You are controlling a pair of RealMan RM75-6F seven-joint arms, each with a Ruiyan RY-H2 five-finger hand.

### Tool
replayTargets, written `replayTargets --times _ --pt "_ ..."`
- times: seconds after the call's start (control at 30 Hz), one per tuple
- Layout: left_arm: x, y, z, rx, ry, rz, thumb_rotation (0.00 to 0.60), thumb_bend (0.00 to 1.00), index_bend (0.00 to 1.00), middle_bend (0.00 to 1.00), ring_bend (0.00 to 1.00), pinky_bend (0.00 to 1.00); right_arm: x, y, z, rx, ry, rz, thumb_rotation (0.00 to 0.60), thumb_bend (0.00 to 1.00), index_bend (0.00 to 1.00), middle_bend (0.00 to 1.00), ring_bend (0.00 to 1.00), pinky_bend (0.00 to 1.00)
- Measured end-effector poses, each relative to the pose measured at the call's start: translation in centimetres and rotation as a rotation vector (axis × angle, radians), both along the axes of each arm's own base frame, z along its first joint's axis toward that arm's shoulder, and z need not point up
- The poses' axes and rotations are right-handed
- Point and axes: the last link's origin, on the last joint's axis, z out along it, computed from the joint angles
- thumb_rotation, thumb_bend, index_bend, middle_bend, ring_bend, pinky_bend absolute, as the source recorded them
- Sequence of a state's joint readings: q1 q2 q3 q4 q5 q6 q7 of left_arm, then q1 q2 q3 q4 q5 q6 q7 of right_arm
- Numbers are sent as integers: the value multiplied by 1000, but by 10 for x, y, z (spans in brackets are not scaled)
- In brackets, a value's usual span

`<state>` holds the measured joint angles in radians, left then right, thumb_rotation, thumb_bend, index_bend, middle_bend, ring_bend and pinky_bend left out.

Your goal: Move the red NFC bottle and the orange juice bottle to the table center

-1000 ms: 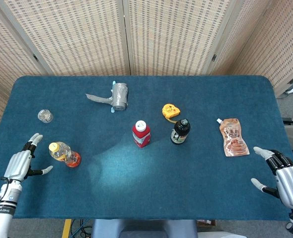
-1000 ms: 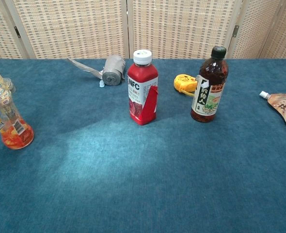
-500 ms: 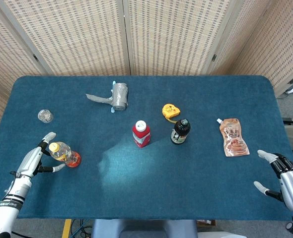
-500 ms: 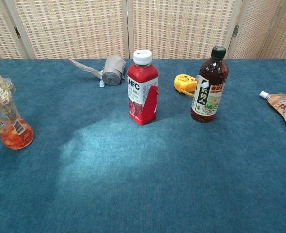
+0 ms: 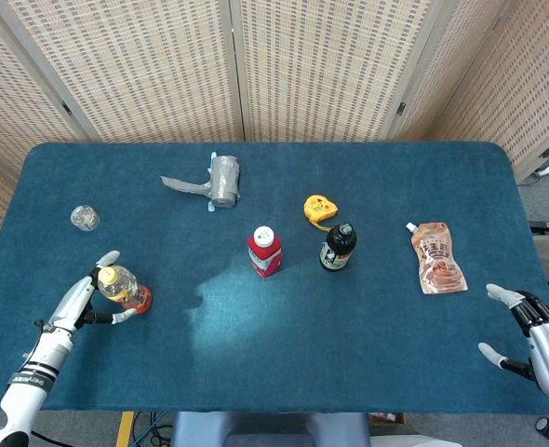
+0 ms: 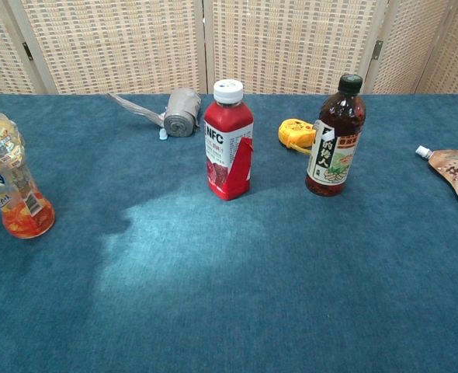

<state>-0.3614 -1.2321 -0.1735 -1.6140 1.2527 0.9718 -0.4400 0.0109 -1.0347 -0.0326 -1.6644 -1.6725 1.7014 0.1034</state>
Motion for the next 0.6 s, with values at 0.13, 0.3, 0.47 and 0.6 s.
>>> replayTargets --times 0.13,0.3,0.47,0.6 --pt "1 3 -5 4 -6 2 600 83 21 10 102 330 -2 2 1 -3 0 -6 600 0 239 322 258 483" --pt "0 6 -8 20 -14 22 600 82 115 57 143 330 -5 3 2 -3 -4 -15 600 0 239 322 258 483" --pt "-3 9 -8 74 -21 50 600 82 274 207 241 358 -7 3 3 -4 -7 -16 600 0 239 322 258 483" --pt "-3 10 -9 110 -24 67 600 82 427 361 314 389 -8 3 3 -2 -10 -20 600 0 239 322 258 483"
